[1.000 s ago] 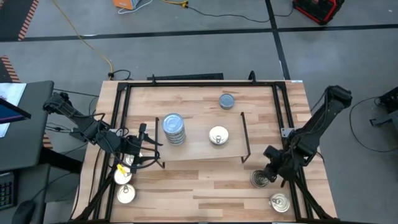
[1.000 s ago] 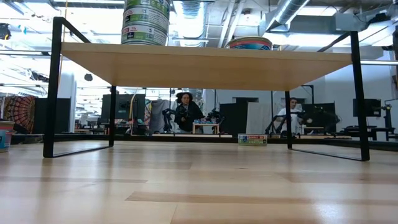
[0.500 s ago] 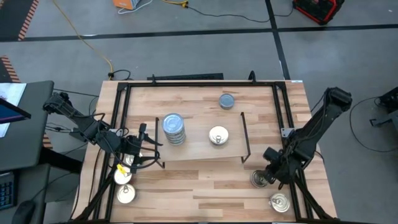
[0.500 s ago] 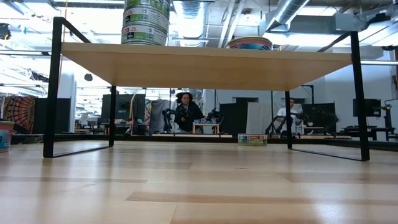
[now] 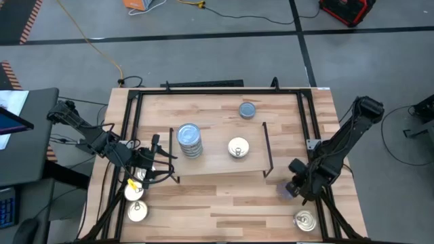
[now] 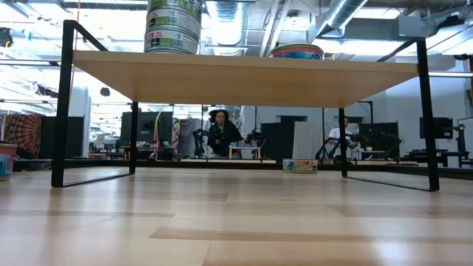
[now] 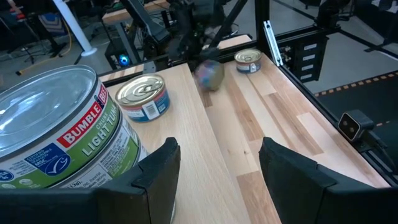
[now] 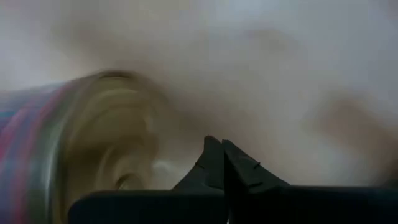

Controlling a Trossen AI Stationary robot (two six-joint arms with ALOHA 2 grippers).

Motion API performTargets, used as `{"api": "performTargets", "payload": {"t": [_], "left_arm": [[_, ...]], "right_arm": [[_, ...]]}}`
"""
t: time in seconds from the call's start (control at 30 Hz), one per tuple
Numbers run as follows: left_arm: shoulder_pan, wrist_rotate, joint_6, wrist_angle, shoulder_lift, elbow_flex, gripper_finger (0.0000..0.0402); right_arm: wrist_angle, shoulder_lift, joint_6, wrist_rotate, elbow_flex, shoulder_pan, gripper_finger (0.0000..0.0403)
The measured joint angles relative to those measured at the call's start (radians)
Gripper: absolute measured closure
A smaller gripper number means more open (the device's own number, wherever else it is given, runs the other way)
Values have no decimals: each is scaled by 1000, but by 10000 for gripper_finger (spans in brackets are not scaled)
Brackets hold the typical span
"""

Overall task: Stack canned seafood by type on shelf
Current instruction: Stack the blue tuna can on top of the blue tuna can on the shelf

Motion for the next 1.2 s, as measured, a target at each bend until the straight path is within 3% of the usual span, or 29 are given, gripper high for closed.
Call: {"api": "performTargets", "payload": {"t": [0.1, 0.33, 0.6, 0.87, 1.03, 1.2], "left_arm": [[0, 0, 0, 0, 0, 0, 191], [0, 0, 0, -1, 0, 0, 191], [0, 0, -3, 0, 0, 1, 191], [0, 0, -3, 0, 0, 1, 191], [0, 0, -5, 0, 0, 1, 191], [0, 0, -5, 0, 0, 1, 191]], "right_arm": [[-53, -16, 65, 2, 6, -1, 387], [-133, -99, 125, -19, 23, -1, 339], [-315, -129, 198, -17, 193, 0, 334], [-354, 101, 114, -12, 393, -22, 333], [-475, 312, 88, 107, 548, 20, 332], [-513, 448, 44, 123, 600, 65, 316]]}}
